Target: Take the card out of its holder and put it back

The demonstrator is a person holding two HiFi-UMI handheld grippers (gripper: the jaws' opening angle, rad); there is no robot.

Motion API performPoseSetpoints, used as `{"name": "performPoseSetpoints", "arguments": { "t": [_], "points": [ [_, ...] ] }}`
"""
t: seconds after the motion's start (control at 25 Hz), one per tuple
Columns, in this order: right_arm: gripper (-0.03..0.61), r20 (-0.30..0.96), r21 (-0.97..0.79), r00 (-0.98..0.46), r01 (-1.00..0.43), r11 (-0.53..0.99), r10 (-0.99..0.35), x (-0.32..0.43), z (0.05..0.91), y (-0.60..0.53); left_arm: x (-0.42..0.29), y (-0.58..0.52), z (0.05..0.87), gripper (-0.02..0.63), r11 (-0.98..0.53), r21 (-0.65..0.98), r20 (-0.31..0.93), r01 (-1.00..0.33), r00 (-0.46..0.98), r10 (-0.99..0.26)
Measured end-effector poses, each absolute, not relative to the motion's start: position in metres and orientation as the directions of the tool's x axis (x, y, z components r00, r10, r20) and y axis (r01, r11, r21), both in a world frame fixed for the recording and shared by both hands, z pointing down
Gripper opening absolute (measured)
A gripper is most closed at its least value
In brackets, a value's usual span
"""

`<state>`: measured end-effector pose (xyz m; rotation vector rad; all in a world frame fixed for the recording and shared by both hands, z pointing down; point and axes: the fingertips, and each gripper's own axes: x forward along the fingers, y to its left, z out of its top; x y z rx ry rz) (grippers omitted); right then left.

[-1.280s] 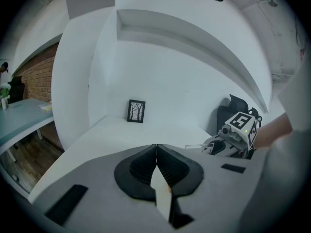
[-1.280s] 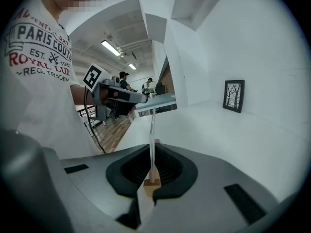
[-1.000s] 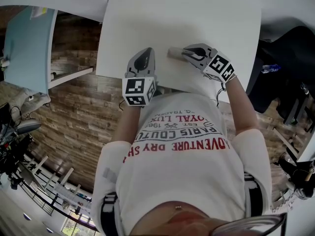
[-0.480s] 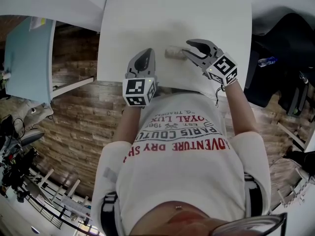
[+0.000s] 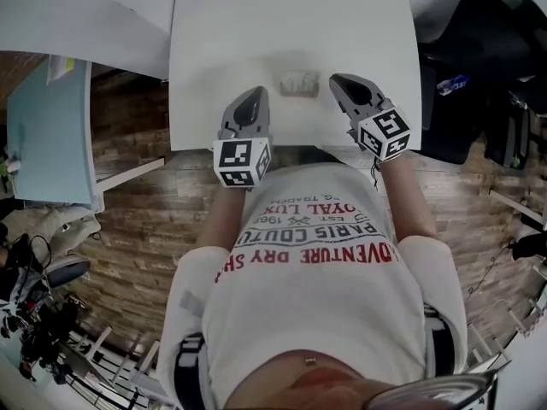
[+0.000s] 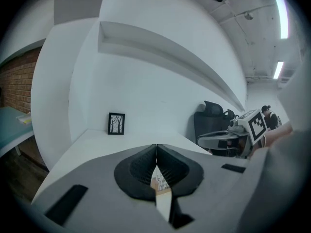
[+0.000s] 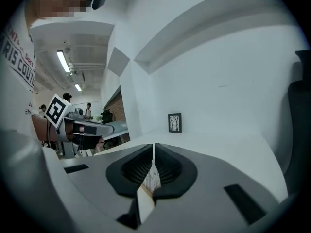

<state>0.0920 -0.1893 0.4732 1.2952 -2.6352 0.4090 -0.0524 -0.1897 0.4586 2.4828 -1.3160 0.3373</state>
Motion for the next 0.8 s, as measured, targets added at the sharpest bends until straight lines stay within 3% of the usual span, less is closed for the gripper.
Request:
{"name": "performPoseSetpoints", "arguments": {
  "t": [0.48,0.8],
  "points": [
    [0.026,0.298,-0.09,-0.257,-0.966,0.241,-0.919,0.101,0.473,-0.134,-0.054,-0.144,0.444,0.025,-0.614,0.152,0.297,-0.774,0.629,-0.719],
    [0.025,0.294,-0.087,-0.151,-0.987,0.131,-0.944,0.098,0.47,-0.112,-0.064,-0.131,0.441,0.025,-0.625,0.16,0.281,-0.764,0.642,-0.713]
  ]
}}
